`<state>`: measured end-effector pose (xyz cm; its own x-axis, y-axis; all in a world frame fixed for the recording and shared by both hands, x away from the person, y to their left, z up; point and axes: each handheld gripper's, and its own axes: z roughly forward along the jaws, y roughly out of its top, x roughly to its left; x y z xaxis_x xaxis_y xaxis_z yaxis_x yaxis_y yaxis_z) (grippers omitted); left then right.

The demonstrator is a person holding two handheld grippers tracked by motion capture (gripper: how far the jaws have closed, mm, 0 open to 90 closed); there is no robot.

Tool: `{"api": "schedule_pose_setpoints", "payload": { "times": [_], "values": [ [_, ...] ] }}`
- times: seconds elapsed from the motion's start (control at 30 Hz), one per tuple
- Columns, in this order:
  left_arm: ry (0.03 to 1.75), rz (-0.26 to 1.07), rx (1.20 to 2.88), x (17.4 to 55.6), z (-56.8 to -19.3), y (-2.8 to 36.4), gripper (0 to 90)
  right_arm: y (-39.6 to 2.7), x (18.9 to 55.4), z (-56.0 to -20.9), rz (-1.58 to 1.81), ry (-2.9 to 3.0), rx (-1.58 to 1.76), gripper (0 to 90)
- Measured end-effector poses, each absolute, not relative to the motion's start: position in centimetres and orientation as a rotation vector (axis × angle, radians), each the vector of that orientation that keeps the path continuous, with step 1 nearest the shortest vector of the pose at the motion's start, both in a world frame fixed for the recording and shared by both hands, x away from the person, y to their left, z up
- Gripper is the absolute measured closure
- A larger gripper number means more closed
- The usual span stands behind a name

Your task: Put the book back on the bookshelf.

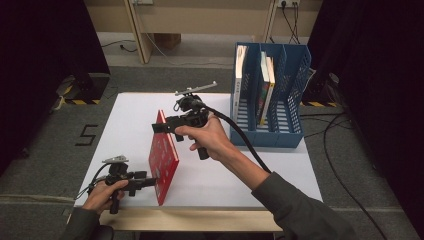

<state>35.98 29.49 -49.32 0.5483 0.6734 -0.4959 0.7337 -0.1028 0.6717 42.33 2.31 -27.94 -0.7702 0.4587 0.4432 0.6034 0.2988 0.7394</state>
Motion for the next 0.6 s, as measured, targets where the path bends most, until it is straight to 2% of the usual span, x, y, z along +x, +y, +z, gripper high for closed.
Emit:
{"api": "schedule_pose_setpoints", "payload": {
  "times": [0.27,0.37,0.53,0.6],
  "values": [
    [1.157,-0.083,1.815,35.93,-49.37,29.37,27.3,2.53,42.52,-28.06,-1.5,-2.371,-0.976,41.0],
    [1.161,-0.083,1.808,35.99,-49.46,29.18,27.7,2.87,42.46,-28.38,-1.484,-2.407,-0.982,37.0],
    [1.164,-0.081,1.807,35.96,-49.45,29.05,27.7,2.7,42.48,-28.35,-1.466,-2.431,-0.987,38.4],
    [1.166,-0.082,1.804,35.95,-49.47,29.02,27.8,2.68,42.54,-28.27,-1.451,-2.455,-0.987,41.6]
  ]
}}
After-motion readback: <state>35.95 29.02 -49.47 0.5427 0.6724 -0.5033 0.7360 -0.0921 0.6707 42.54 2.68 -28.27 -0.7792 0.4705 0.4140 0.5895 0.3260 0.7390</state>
